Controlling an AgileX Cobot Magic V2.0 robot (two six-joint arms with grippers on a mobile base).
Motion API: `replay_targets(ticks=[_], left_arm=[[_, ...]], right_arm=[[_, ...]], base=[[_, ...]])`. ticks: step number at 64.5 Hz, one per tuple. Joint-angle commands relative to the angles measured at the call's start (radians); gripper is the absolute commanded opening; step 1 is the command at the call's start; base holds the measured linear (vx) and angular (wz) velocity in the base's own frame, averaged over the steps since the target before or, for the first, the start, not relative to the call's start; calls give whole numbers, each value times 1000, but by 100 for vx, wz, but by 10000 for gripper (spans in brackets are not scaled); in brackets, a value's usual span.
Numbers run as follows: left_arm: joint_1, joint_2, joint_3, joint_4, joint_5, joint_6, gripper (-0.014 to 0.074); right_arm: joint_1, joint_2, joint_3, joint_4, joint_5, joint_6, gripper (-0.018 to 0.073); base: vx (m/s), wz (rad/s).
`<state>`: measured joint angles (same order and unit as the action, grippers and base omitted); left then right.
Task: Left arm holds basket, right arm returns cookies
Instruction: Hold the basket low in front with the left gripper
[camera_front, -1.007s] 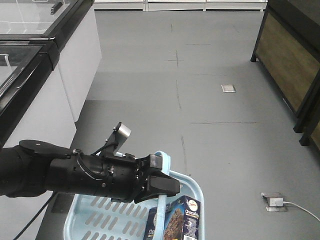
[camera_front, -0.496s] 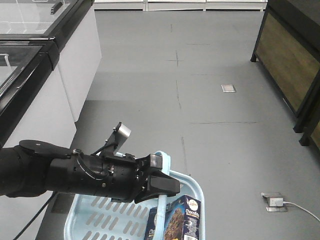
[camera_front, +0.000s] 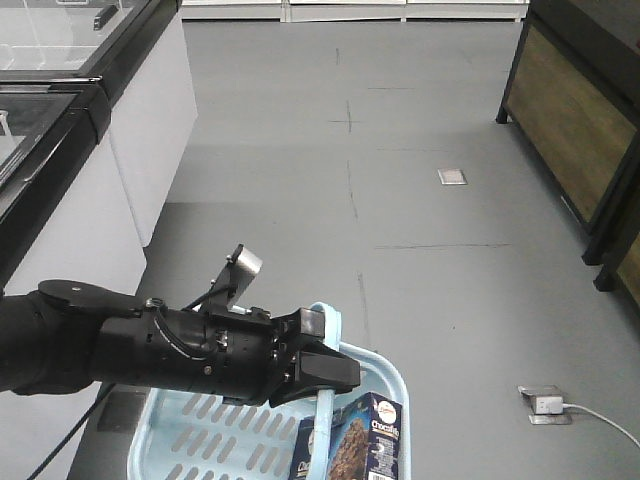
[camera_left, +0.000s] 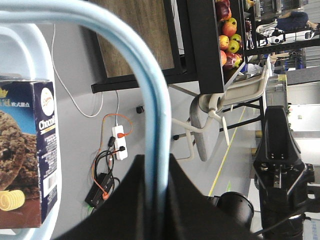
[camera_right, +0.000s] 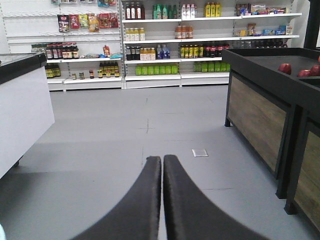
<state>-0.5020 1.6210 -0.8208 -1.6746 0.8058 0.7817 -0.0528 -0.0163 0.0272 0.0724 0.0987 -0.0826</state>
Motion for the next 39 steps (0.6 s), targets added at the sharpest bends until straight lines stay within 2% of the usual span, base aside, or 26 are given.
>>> replay_targets(ticks=[1, 39], left_arm=[[-5, -51, -31, -101, 66, -3, -8], [-5, -51, -31, -101, 64, -3, -7]], right_arm=[[-6, -6, 4, 1, -81, -10, -8], [-6, -6, 4, 1, -81, -10, -8]], base=[[7, -5], [14, -4]])
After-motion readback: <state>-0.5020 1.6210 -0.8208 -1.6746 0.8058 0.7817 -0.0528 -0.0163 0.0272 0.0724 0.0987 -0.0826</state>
